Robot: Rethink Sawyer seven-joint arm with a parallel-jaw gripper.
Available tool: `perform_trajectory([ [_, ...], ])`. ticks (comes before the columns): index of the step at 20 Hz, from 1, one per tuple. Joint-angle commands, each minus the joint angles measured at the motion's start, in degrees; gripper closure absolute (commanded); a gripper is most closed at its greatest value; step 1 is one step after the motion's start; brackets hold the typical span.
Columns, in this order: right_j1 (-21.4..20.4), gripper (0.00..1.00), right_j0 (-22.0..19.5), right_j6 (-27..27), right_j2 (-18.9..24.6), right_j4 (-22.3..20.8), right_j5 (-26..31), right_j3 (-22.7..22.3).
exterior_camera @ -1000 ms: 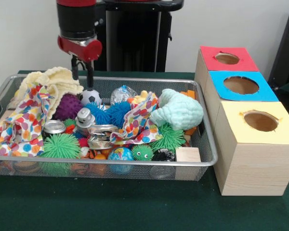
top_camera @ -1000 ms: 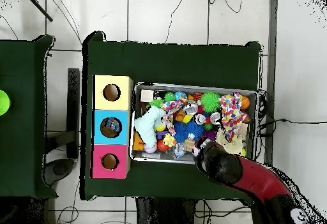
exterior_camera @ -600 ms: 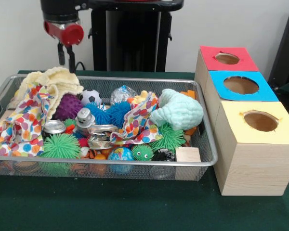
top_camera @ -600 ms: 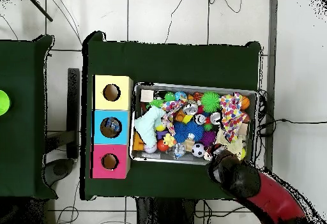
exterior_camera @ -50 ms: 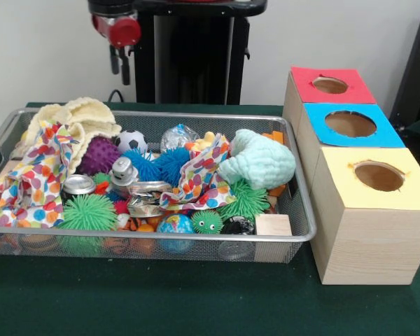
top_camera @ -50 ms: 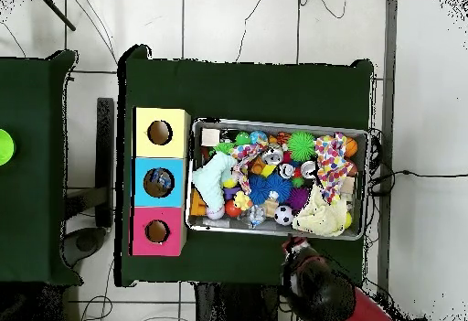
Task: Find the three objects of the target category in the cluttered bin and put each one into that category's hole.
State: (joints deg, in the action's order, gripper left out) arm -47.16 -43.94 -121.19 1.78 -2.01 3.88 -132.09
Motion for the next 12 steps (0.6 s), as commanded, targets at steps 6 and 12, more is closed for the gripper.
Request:
perform_trajectory([
  [6,9.25,0.00,7.29,-19.24,4.21,10.54,-10.64,0.21],
  [12,14.17,0.00,10.61,-19.84,4.80,12.86,-14.78,3.38],
])
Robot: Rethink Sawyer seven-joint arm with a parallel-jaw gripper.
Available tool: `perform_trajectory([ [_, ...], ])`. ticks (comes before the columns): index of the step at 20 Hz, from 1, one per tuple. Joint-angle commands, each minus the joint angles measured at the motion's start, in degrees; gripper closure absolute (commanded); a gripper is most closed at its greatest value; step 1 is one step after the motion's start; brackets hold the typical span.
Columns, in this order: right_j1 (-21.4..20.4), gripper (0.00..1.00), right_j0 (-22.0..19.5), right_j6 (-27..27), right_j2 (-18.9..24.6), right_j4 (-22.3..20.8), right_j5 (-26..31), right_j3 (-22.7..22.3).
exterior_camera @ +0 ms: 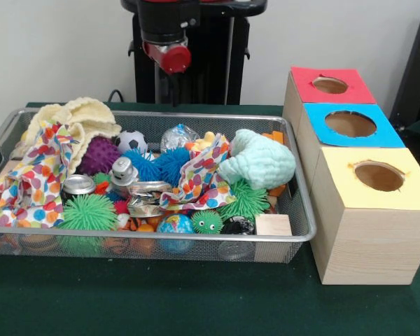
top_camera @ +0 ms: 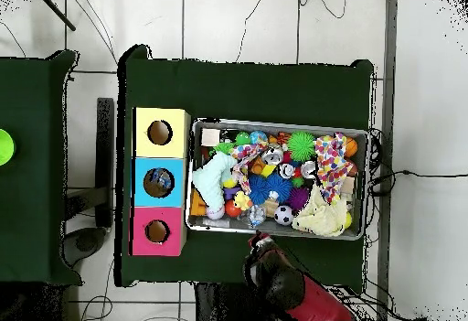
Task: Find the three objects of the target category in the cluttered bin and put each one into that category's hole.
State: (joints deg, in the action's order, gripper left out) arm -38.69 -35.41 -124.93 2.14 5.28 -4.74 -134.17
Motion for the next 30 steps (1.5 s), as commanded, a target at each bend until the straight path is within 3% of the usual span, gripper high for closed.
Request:
perform_trajectory([
  [1,6.09,0.00,2.33,-16.27,4.48,5.81,-6.71,5.50],
  [9,12.04,0.00,3.22,-17.19,5.33,6.49,-13.06,7.83],
  [14,12.99,0.00,2.91,-15.98,4.43,6.40,-13.91,9.13],
  [24,7.32,0.00,6.02,-14.04,2.19,9.51,-7.55,8.36],
  [30,3.04,0.00,10.76,-10.95,-2.44,13.69,0.21,9.29],
])
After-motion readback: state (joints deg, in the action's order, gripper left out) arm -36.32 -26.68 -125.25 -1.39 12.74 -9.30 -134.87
